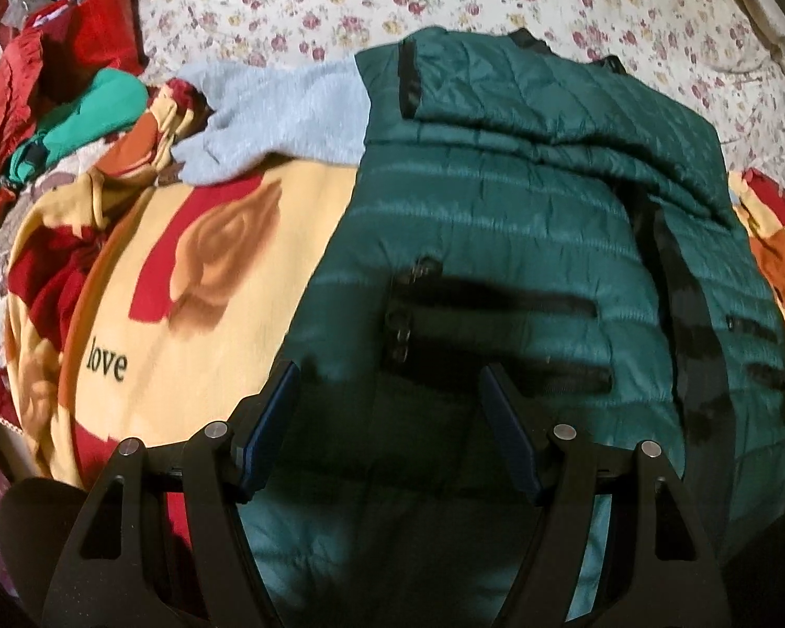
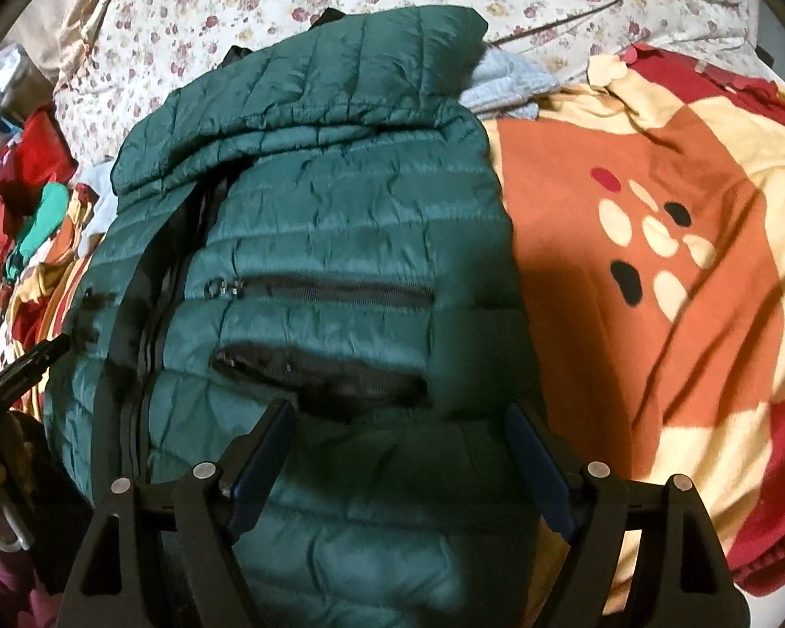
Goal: Fold large clothes
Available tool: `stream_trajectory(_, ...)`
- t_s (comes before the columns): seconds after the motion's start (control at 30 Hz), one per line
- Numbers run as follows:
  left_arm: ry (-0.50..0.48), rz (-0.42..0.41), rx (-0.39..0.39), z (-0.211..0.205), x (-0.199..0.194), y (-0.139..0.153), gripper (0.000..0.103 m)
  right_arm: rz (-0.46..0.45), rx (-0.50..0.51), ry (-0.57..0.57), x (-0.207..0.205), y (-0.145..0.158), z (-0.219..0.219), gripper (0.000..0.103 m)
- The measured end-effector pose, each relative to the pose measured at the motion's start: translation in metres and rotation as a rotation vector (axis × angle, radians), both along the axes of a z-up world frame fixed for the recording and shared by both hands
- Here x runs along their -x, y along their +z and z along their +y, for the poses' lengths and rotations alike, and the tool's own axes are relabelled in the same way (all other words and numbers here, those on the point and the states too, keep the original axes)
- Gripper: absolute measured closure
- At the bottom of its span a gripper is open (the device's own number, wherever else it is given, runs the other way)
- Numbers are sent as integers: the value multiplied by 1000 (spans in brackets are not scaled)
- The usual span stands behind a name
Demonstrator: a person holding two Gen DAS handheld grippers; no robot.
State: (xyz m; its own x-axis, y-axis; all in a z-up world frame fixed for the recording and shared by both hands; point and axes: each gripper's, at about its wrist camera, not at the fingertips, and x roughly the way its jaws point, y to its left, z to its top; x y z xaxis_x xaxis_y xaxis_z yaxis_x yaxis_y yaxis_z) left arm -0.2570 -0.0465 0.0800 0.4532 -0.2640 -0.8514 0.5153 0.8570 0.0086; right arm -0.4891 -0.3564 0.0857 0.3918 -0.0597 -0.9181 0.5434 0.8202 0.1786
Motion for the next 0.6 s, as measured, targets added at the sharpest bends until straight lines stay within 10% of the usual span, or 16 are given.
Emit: stream_trajectory(0.6, 65, 217, 71, 62, -8, -17, 32, 78, -126, -31, 48, -18, -5, 18)
